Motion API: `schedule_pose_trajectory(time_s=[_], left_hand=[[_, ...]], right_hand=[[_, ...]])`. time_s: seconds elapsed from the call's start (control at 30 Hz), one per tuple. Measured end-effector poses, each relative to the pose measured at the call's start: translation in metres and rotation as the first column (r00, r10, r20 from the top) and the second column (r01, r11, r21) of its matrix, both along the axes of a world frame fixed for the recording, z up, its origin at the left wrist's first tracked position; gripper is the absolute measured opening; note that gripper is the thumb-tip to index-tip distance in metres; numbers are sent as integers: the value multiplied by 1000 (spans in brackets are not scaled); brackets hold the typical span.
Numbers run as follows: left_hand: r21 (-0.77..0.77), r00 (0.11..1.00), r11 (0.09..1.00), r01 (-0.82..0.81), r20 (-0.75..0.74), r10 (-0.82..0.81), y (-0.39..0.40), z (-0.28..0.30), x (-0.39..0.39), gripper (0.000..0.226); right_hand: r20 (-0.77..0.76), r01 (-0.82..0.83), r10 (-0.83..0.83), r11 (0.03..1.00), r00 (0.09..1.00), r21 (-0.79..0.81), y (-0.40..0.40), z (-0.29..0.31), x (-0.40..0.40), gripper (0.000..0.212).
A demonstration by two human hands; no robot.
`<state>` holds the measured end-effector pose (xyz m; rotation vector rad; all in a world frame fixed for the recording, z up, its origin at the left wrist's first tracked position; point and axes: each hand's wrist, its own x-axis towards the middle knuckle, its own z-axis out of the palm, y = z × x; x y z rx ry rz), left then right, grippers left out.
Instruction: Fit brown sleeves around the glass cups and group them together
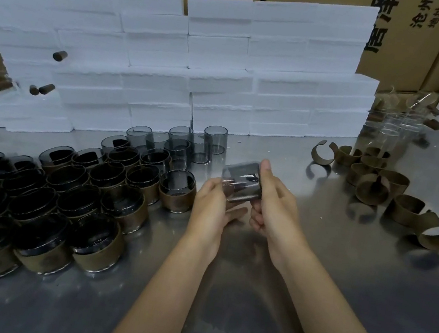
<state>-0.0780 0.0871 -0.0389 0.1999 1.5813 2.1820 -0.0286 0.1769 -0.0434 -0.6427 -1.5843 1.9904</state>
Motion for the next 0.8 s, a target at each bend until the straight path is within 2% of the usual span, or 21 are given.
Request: schedule_pose_trajectory(time_s=[0.07, 0.13, 0.23, 0.27, 0.33, 0.4, 0.47, 0.5, 0.6, 0.7, 0.8], left_hand=[[82, 998, 996, -30, 49, 26, 1, 0, 0, 40], [138, 997, 990, 19, 73, -29, 3, 0, 3, 50], [142, 995, 988, 53, 73, -64, 6, 2, 5, 45], [163, 993, 985, 53, 91, -69, 7, 1, 3, 49], [238, 983, 970, 40, 163, -81, 7, 0, -1, 55], [306, 966, 952, 22, 239, -99, 4, 0, -7, 50], [372, 950, 928, 14, 285, -128, 2, -3, -13, 40], [390, 944, 920, 27, 293, -152, 2, -5, -15, 37], [418, 937, 906, 72, 282, -205, 1, -8, -18, 37], [437, 937, 893, 110, 253, -240, 1, -10, -21, 45], [443, 938, 887, 128, 238, -254, 1, -12, -23, 50]], right_hand=[[-19, 65, -63, 995, 998, 71, 1, -2, 0, 39], [-31, 142, -138, 973, 990, 180, 3, -5, -2, 30], [-6, 157, -165, 923, 986, 351, 9, -9, -3, 26], [8, 132, -143, 930, 990, 342, 12, -11, -3, 28], [28, 100, -109, 970, 994, 221, 21, -12, -2, 34], [85, 213, -235, 953, 968, 215, 41, -10, -6, 36], [152, 319, -396, 872, 906, 370, 68, -8, -15, 28], [187, 322, -445, 827, 876, 460, 83, -5, -19, 26], [336, 163, -444, 771, 831, 616, 126, 1, -31, 45], [462, -26, -411, 725, 786, 688, 159, 0, -43, 47], [554, -129, -414, 706, 722, 697, 177, 4, -55, 49]])
